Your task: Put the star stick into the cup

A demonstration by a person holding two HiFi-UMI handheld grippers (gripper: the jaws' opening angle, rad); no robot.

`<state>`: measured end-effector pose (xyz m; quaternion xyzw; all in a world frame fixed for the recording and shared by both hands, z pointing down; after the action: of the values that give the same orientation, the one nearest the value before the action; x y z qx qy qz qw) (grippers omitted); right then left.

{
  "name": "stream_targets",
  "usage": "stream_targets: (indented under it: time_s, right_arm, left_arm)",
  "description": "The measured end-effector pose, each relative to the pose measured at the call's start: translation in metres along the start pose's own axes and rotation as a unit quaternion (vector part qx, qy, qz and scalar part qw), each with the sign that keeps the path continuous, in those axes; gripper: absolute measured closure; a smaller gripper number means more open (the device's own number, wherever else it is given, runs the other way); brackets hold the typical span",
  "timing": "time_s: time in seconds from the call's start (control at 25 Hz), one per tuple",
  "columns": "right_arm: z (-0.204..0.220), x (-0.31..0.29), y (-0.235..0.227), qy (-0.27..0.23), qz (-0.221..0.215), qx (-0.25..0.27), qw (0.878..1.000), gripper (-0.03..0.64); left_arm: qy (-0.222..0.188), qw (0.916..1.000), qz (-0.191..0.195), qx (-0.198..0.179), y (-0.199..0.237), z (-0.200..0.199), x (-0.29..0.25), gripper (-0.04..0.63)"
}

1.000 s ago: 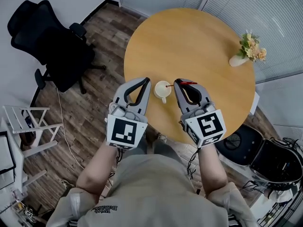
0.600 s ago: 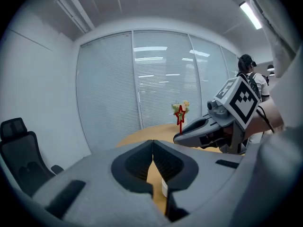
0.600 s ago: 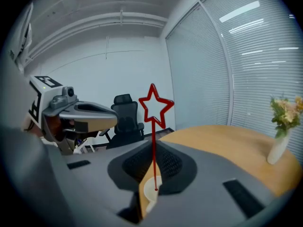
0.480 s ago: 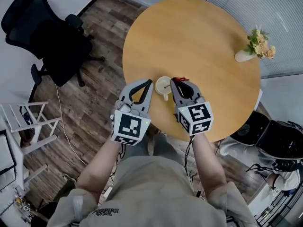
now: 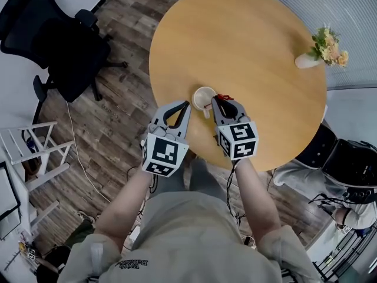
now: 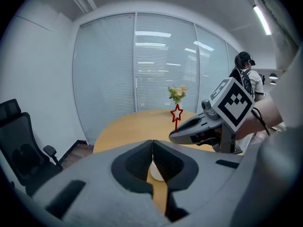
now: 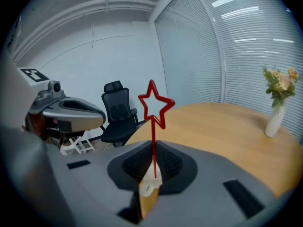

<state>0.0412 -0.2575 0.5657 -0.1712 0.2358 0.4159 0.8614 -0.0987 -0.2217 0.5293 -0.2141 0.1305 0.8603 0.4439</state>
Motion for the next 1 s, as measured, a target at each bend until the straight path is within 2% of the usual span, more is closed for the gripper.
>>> stream_targets:
  time_s: [0.52, 0.8, 1.0]
  right_arm:
    - [0.046, 0.013, 0.003, 0.089, -0.007, -0.04, 0.995, 0.576]
    - [0.057, 0.023, 0.004, 0.102, -0.008, -0.053, 0.993, 0.482]
    - [0.046, 0.04, -0.006, 0.084, 0.021, -0.047, 0.995, 0.433]
  left_arm:
    - [0.008, 0.9999, 0.01, -0.004, -0.017, 0.006, 0.011, 0.574]
    - [0.012, 0.9998, 0.016, -0.005, -0.024, 0.008, 0.014, 0.574]
    - [0.006, 0.9998, 0.013, -0.01, -0.025, -0.003, 0.019, 0.574]
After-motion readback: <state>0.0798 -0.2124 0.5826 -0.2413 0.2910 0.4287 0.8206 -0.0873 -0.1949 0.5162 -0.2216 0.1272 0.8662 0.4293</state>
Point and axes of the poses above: the fingertips, and each gripper's own axes: x backward along the fingers, y to its left, z out of its underside, the point moved 6 cm from there along x, backward along the fingers, and after that the axes turned 4 degrees about x, right-handed, at the moved point
